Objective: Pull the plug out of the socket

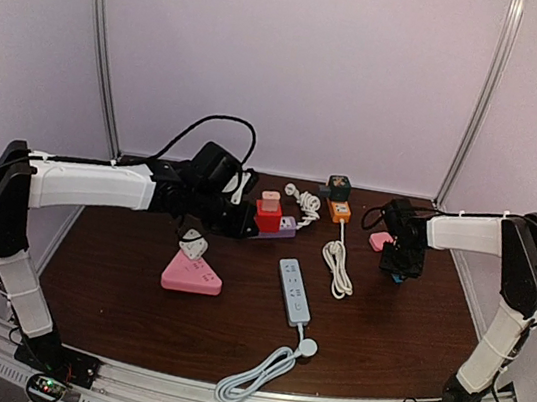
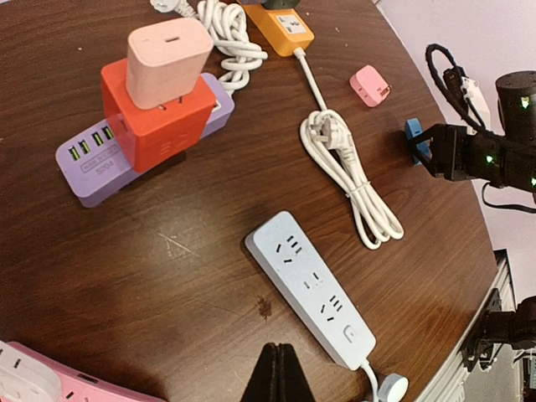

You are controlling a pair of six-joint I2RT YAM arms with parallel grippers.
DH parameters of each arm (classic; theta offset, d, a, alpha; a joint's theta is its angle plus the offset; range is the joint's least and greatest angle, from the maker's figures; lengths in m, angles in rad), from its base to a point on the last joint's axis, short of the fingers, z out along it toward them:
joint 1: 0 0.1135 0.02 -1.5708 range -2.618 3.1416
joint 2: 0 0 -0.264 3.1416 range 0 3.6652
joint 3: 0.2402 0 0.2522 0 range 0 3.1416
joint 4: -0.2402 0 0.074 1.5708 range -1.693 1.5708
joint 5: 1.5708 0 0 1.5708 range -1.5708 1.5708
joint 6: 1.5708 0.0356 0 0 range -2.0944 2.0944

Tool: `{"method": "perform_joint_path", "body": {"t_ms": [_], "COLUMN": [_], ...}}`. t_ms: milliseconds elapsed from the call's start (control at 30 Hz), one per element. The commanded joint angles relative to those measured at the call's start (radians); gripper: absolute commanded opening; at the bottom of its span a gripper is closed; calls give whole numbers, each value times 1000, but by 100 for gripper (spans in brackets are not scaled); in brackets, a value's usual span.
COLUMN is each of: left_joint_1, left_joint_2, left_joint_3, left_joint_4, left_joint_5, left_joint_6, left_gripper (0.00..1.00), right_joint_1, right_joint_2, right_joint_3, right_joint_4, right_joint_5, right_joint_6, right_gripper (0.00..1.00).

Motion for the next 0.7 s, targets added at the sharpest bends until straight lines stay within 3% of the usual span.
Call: {"method": "perform_joint_path", "body": {"t_ms": [0, 200, 433, 667], "left_joint_1": [25, 50, 122, 234], "left_joint_2": [-65, -127, -191, -179], "left_joint_3": [-44, -93, -179, -222], "left_joint_4": [-10, -41, -82, -80], "left_joint_5": [-41, -105, -214, -234], "left_joint_6": [12, 10, -31, -78], "left_gripper": [0, 1, 3, 3], "right_joint_1": [-2, -1, 25, 66], "right_joint_2": [-43, -80, -128, -158], "right_joint_3": [20, 13, 8, 1], "right_joint_4": [24, 40, 61, 103], "right_joint_5": [-43, -89, -151, -215], "right_joint_6": [-9, -17, -24, -24], "right_gripper": [58, 71, 76, 82]}}
